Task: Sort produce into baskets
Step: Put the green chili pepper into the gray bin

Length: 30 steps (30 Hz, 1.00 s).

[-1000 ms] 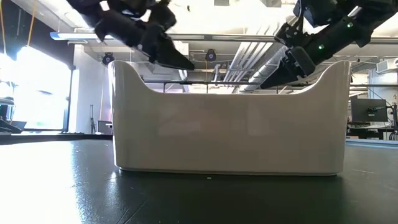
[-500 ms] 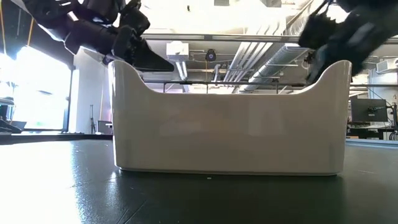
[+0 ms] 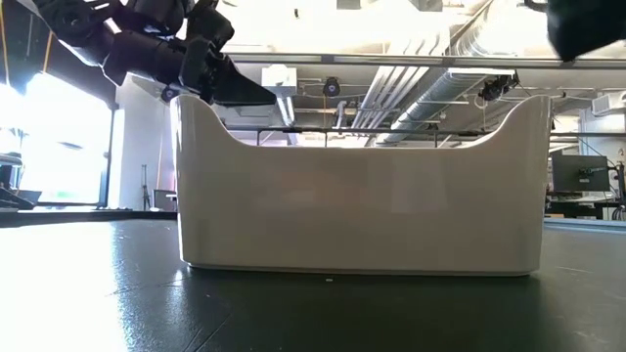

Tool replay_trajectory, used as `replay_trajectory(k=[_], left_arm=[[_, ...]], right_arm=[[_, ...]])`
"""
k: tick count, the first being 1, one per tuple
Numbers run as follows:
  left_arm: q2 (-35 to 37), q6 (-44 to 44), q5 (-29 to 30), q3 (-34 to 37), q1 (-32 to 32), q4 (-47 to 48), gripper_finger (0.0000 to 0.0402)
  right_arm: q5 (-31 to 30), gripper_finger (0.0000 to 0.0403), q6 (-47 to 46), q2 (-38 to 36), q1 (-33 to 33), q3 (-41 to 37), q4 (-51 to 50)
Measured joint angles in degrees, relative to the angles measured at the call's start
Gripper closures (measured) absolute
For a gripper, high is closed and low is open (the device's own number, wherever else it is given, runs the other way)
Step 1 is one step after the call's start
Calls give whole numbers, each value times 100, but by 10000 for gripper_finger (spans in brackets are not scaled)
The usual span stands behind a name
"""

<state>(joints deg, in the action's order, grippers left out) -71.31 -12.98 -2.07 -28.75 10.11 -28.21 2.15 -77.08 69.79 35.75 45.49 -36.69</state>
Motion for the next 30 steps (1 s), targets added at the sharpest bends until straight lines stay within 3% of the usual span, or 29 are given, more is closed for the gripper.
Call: replay_trajectory(k=[5, 17, 23, 30], left_arm=[[0, -73, 1, 0, 5, -2, 328], [-2, -75, -1, 0, 9, -175, 328], [-2, -75, -1, 0, 9, -175, 328], [-2, -69, -1, 0, 9, -144, 328]], right_arm=[[900, 374, -794, 695, 178, 459, -436], [2007, 228, -2136, 1942, 196, 1033, -331], [2533, 214, -2651, 2310, 307, 1047, -133], [2478, 214, -2956, 2650, 342, 1047, 182]])
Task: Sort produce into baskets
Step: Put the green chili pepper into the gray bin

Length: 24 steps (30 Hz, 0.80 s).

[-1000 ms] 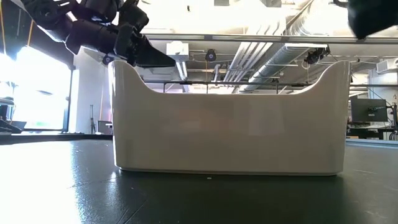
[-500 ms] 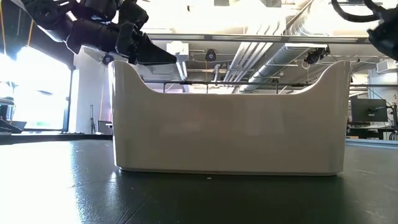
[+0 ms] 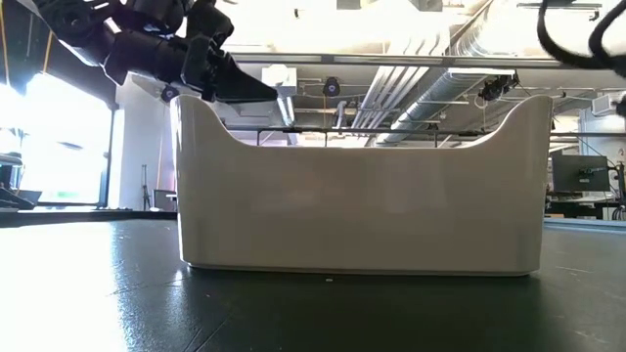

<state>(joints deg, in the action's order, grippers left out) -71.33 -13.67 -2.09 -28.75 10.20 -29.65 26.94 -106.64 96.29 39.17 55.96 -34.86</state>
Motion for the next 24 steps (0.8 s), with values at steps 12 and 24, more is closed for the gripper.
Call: replay_trajectory(k=[12, 24], left_arm=[[0, 11, 0, -2, 0, 122, 328], [0, 9, 23, -2, 2, 116, 328]], right_arm=[[51, 218, 56, 455, 1, 0, 204], [50, 323, 742, 546, -3, -1, 505]])
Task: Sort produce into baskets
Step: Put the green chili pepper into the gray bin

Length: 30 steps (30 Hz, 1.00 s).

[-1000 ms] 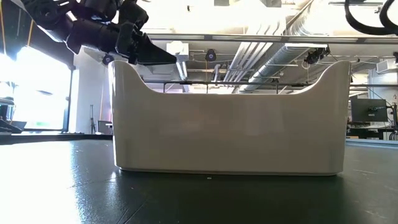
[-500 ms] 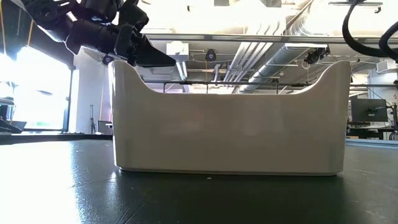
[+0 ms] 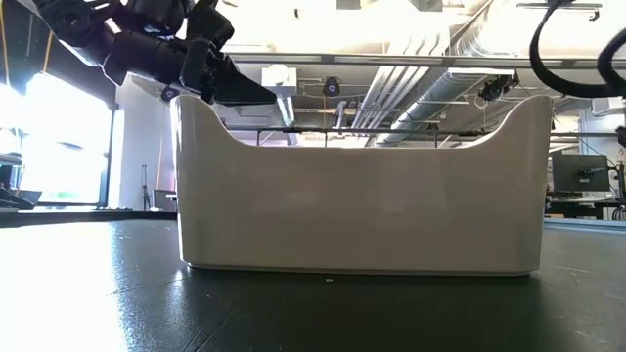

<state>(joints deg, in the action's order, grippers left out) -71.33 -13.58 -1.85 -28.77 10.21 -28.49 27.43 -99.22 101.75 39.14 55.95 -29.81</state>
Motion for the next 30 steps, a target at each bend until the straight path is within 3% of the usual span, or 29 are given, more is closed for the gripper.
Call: replay_trajectory(k=[5, 13, 20, 25, 30], left_arm=[[0, -2, 18, 0, 0, -72, 328], [-149, 142, 18, -9, 0, -203, 328], [-378, 201, 18, -7, 0, -398, 328], [-385, 200, 18, -7, -15, -462, 328], [-367, 252, 18, -2, -17, -444, 328]], right_arm=[[-47, 390, 671, -4, -60, 175, 47], [-410, 402, 2192, -32, -445, 1177, -1420], [-1905, 403, 3986, -212, -935, 2359, -3282], [-2855, 402, 5542, -212, -1405, 2792, -2819], [-3092, 402, 6723, -212, -1726, 2741, -1996]])
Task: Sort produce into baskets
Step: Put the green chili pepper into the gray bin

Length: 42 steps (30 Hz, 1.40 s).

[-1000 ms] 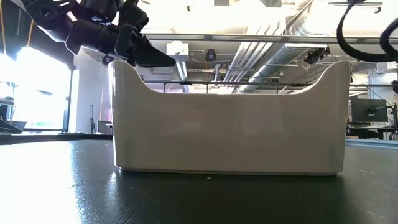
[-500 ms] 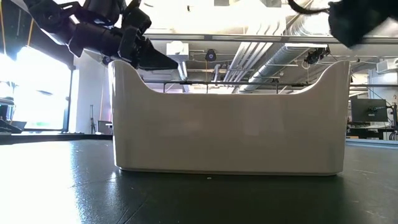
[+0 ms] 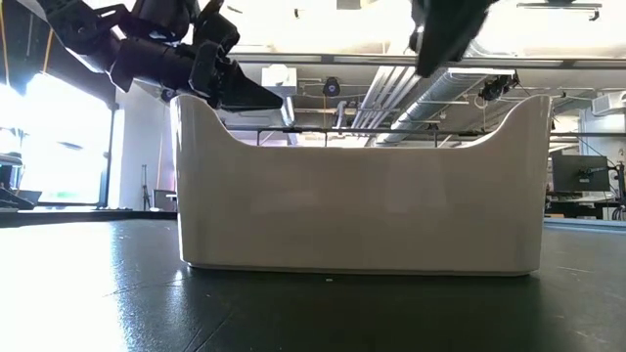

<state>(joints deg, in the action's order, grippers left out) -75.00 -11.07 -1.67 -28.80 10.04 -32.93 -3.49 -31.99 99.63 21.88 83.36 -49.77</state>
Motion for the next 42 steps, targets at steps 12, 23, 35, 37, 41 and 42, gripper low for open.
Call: replay_trajectory(k=[12, 23, 35, 37, 41, 42], left_arm=[[0, 47, 0, 0, 0, 115, 328], [0, 98, -2, 0, 0, 142, 328], [2, 50, -2, 0, -2, 145, 328], [2, 52, -2, 0, -2, 151, 328], [2, 75, -2, 0, -2, 185, 328], [2, 113, -2, 0, -2, 215, 328]], right_arm=[[-667, 403, -315, -202, 417, -168, -1264], [-795, 403, -662, -1772, 652, -2849, 1126], [-706, 327, -387, -2189, 191, -4538, 2930], [-748, 290, -132, -2099, 178, -4536, 3025], [-857, 232, 501, -1795, 180, -4536, 3270], [-856, 223, 615, -1715, 174, -4534, 3267]])
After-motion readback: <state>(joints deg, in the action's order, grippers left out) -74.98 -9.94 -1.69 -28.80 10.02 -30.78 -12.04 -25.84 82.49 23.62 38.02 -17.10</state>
